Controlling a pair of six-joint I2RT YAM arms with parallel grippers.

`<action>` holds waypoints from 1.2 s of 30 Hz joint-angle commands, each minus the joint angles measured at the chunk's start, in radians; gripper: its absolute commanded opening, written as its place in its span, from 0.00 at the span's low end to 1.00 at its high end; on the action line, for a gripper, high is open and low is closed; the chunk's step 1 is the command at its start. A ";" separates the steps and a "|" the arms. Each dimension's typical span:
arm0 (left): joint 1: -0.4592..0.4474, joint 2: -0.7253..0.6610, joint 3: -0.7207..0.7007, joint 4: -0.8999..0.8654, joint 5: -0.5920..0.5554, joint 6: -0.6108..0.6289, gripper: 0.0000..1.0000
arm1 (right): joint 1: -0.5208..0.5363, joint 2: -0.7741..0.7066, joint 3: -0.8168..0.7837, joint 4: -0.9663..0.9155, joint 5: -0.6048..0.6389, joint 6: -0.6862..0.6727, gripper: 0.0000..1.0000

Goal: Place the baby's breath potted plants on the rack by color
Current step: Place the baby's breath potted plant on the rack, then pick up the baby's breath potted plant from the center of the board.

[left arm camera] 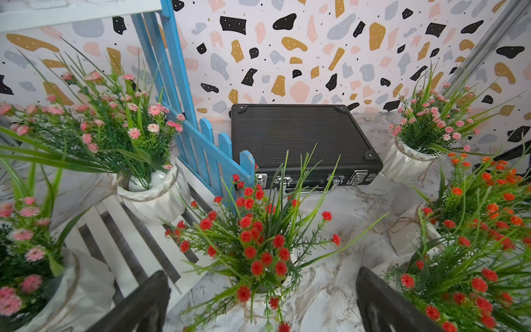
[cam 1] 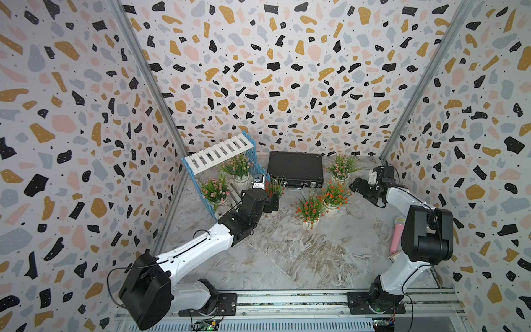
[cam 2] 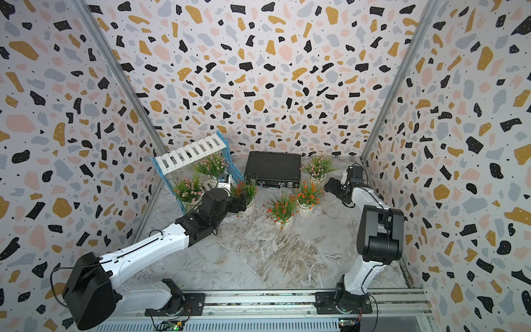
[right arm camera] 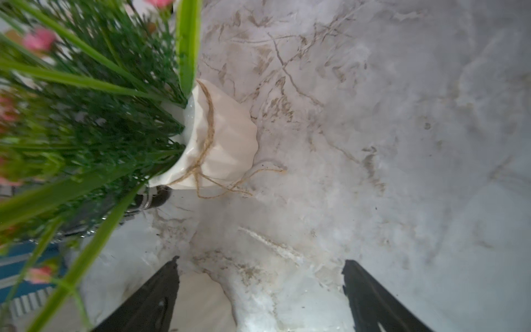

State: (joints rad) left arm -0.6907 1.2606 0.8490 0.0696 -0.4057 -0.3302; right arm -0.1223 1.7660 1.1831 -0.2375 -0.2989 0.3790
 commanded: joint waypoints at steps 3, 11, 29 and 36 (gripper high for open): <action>-0.006 -0.012 -0.011 0.045 0.005 -0.006 0.99 | 0.045 0.009 0.054 -0.084 0.006 -0.208 0.93; -0.006 -0.045 -0.054 0.078 0.032 -0.021 0.99 | 0.091 0.072 0.125 -0.062 0.025 -0.255 0.95; -0.007 -0.056 -0.095 0.121 0.079 -0.025 0.99 | 0.148 0.219 0.327 -0.055 0.089 -0.378 0.99; -0.007 -0.069 -0.110 0.159 0.111 -0.020 0.99 | 0.157 0.280 0.373 -0.015 0.101 -0.400 1.00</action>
State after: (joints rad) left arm -0.6926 1.2076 0.7464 0.1661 -0.3138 -0.3523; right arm 0.0296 2.0186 1.5131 -0.2516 -0.2146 0.0059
